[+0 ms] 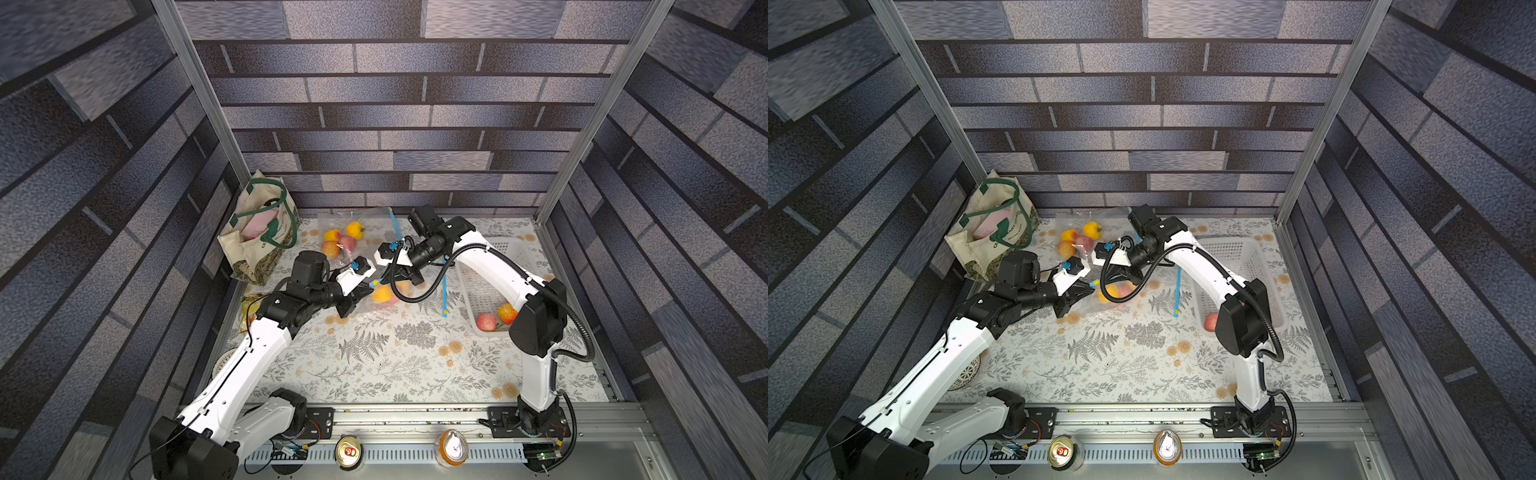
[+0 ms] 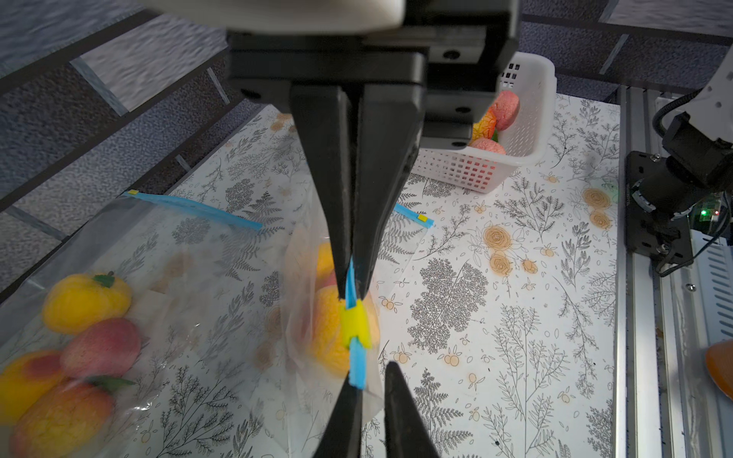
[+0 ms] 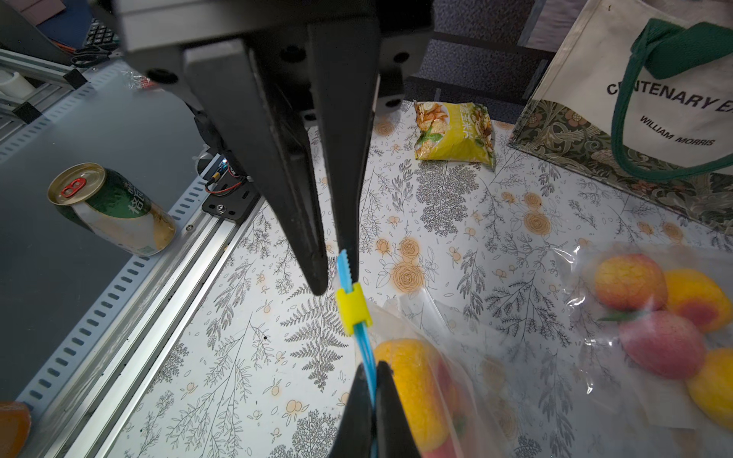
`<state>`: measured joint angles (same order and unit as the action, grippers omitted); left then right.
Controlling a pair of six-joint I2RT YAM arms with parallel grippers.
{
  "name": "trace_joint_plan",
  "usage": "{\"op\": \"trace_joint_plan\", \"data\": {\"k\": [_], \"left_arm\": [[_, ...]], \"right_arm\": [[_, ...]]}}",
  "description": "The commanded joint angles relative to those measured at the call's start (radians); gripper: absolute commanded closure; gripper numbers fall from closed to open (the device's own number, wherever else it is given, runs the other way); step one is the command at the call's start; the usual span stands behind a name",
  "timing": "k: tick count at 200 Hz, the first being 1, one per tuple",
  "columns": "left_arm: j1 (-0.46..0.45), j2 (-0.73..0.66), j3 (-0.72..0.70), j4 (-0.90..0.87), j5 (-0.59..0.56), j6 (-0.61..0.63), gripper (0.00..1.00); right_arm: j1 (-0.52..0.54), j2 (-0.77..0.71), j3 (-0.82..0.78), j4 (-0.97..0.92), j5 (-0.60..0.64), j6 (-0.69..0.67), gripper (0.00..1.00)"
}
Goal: Place the peach in a zip-top bag and seal the zipper
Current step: Zip the zipper on the zipper food storage bag.
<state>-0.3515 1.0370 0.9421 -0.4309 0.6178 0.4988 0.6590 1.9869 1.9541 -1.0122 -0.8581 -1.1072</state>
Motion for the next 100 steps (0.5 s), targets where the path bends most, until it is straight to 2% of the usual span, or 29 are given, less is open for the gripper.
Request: {"op": "trace_joint_plan", "data": {"k": [1,23,36,66,87,100], "left_arm": [[0.002,0.008,0.0,0.02,0.019,-0.024,0.86],[0.005,0.015,0.006,0.026,0.019,-0.025,0.87],[0.005,0.018,0.009,0.026,0.02,-0.024,0.93],[0.005,0.024,0.01,0.03,0.02,-0.025,0.94],[0.003,0.031,0.01,0.037,0.017,-0.035,0.84],[0.0,0.036,0.011,0.038,0.013,-0.034,0.83]], "right_arm": [[0.003,-0.036,-0.017,0.006,-0.014,0.01,0.98],[0.004,-0.04,-0.026,0.006,-0.013,0.006,0.98],[0.004,-0.041,-0.028,0.006,-0.011,0.007,0.98],[0.004,-0.044,-0.027,0.007,-0.016,0.009,0.98],[0.005,-0.045,-0.03,0.006,-0.02,0.009,0.98],[0.007,-0.046,-0.029,0.004,-0.022,0.009,0.98]]}}
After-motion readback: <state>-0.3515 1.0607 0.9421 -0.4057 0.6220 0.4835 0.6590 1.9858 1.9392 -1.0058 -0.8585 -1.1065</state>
